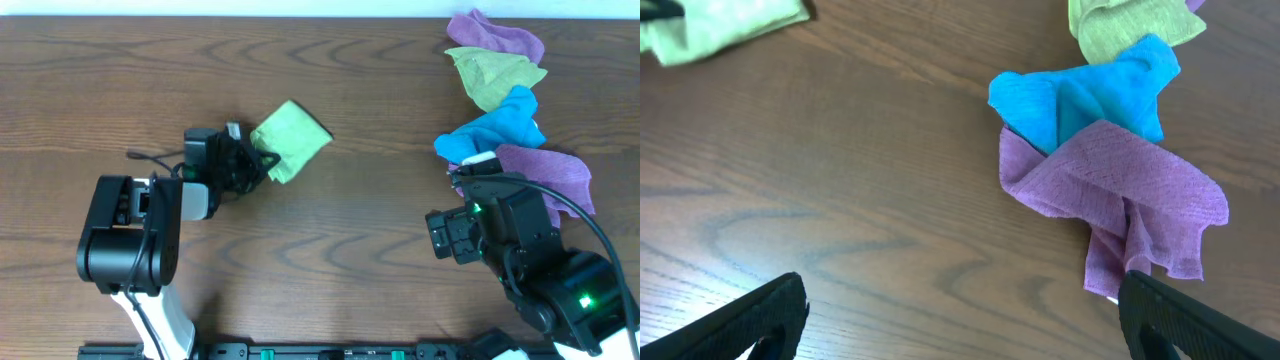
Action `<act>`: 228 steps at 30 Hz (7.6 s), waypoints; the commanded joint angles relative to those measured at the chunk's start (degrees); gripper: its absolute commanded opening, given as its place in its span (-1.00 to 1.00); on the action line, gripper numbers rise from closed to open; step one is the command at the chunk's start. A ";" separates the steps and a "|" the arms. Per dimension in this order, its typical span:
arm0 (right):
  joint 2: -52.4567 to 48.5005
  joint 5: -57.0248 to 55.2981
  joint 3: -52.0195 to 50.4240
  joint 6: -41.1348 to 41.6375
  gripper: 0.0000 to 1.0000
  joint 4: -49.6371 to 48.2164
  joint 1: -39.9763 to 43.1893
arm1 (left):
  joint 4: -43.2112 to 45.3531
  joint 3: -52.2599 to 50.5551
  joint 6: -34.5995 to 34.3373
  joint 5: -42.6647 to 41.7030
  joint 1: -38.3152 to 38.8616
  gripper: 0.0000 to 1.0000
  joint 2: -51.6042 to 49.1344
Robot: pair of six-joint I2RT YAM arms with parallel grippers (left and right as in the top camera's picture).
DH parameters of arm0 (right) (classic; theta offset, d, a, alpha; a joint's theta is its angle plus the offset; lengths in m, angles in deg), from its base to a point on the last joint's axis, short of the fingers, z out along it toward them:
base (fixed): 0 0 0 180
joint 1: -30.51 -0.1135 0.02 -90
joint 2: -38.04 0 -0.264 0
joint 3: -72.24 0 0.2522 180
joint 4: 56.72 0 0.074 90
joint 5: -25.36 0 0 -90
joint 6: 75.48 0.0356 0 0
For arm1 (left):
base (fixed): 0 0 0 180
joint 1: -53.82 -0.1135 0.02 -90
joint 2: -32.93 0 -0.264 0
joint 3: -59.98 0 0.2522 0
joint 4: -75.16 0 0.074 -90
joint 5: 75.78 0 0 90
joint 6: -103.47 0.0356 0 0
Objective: Fold the cloth
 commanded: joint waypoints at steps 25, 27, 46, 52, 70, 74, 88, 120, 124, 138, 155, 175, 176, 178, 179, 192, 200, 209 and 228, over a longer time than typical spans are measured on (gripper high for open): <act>-5.75 0.96 0.02 5.64 0.98 -4.42 0.83 | -12.61 37.53 10.34 6.25 -23.98 -0.88 -5.55; -7.15 2.32 0.02 6.40 0.99 -4.42 0.83 | -14.19 41.35 10.54 5.99 -24.00 -0.89 -8.11; -8.13 7.89 0.02 9.81 0.99 -3.80 0.83 | -24.24 56.87 12.11 8.07 -24.04 -0.88 -25.51; -8.13 7.93 0.07 9.81 0.98 -3.80 0.83 | -29.57 56.87 13.33 8.44 -24.04 -0.88 -25.51; -8.13 10.73 0.07 10.67 0.99 -2.05 0.72 | -25.03 56.89 6.12 12.87 -26.51 -0.88 -25.51; -8.13 10.71 0.07 10.67 0.98 -2.36 0.72 | -24.06 56.89 3.82 11.96 -26.56 -0.88 -25.51; -8.13 10.73 0.07 10.67 0.99 -2.73 0.72 | -24.57 56.87 5.31 9.86 -25.42 -0.17 -25.51; -8.13 12.15 0.09 7.28 0.98 -9.20 0.72 | -68.81 56.87 38.95 12.63 -27.50 0.91 3.30; -8.13 4.92 0.09 2.29 0.98 -15.78 0.74 | -82.14 56.87 48.81 23.74 -24.63 0.91 15.17; -5.14 0.15 0.13 -13.42 0.99 -26.29 7.19 | -102.03 56.87 59.39 56.59 10.88 0.91 38.16; -4.98 0.57 0.11 -12.98 0.98 -19.34 7.10 | -102.12 56.87 55.12 56.39 12.04 0.91 41.29; -5.16 0.57 0.11 -12.98 0.98 -17.86 7.08 | -103.19 50.03 60.37 60.15 1.97 0.91 69.07; -5.16 0.57 0.11 -12.98 0.99 -17.88 7.08 | -100.48 46.53 60.76 59.43 0.35 0.91 70.95; -5.16 0.59 0.11 -12.98 0.99 -17.88 7.08 | -92.78 37.90 60.72 57.33 -1.97 0.91 75.06; -5.16 0.59 0.11 -12.98 0.99 -17.86 7.08 | -89.53 34.69 60.74 56.00 -2.51 0.91 76.59; -5.16 0.57 0.11 -12.98 0.98 -17.88 7.08 | -43.06 -11.80 56.39 42.21 -2.82 0.91 95.12; -5.16 0.57 0.11 -12.98 0.98 -17.86 7.08 | -35.19 -24.65 55.52 42.99 -3.39 0.91 101.72; -5.16 0.57 0.11 -12.98 0.98 -17.88 7.08 | -35.10 -32.52 55.52 44.85 -3.43 0.91 108.26; -5.16 0.59 0.11 -12.98 0.99 -17.88 7.08 | -33.64 -42.18 54.97 47.04 -3.43 0.91 112.89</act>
